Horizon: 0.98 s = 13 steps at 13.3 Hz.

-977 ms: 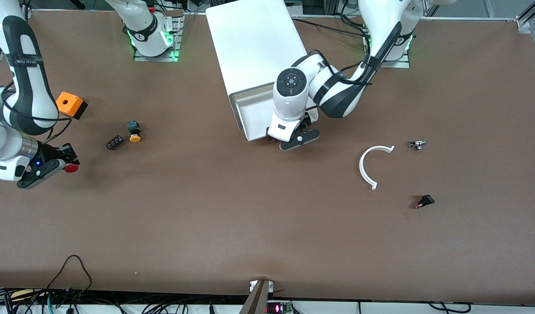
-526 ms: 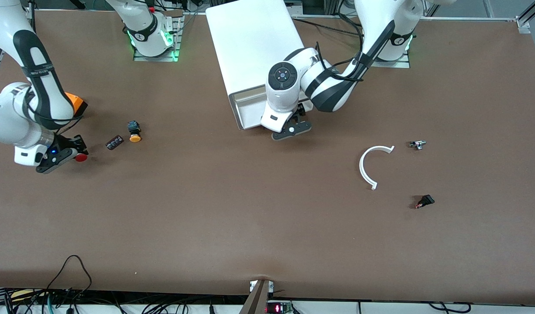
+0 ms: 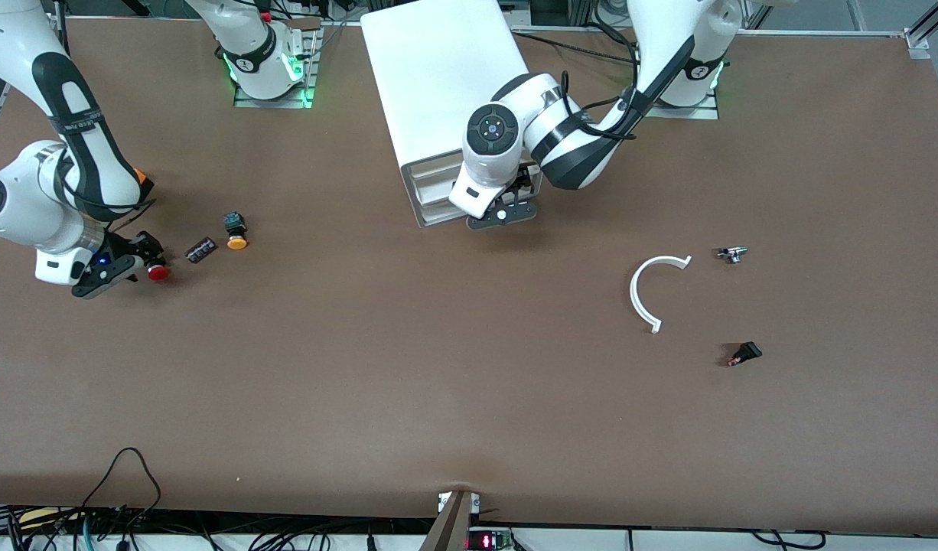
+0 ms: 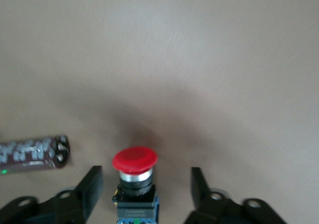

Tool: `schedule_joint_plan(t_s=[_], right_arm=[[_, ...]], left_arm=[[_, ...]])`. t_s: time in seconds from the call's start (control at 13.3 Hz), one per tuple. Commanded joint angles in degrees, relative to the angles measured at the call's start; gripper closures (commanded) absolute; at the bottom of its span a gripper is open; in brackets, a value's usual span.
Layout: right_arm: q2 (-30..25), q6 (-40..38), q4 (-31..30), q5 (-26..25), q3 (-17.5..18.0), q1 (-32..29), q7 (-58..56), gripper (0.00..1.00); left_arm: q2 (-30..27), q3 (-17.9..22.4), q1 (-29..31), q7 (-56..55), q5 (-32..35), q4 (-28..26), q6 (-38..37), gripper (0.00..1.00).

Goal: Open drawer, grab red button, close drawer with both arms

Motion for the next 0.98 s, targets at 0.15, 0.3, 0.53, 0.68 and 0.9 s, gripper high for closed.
schedule_joint_plan(t_s=[0.15,0.3,0.53,0.68,0.9], right_arm=[[-9.95,-16.81,6.70,-0.41,7.46,-1.10,12.79,0.00],[-13.90,-21.65,8.82,-0.33,10.17,-1.10,16.85,0.00],[-18.30,-32.71,15.13,-0.24,12.39,1.35,26.32,0.00],[-18.84,-40.36,21.19,-0.50,12.39,3.46,28.55,0.00],[-21.90,-47.85,25.17,-0.07,11.26,5.39,28.91,0.00]], left_arm=[[-1.22,-1.12,0.74,4.44,-5.15,-2.66,-0.50,0.00],[-0.60,-1.12,0.21,4.52,-6.19,-2.66,-0.50,0.00],[-0.51,-1.12,1.26,4.44,-6.38,-2.40,-0.85,0.00],[-1.03,-1.03,5.46,4.52,-5.59,-0.47,-2.43,0.00],[-1.57,-0.76,9.86,4.52,-1.39,3.48,-2.70,0.00]])
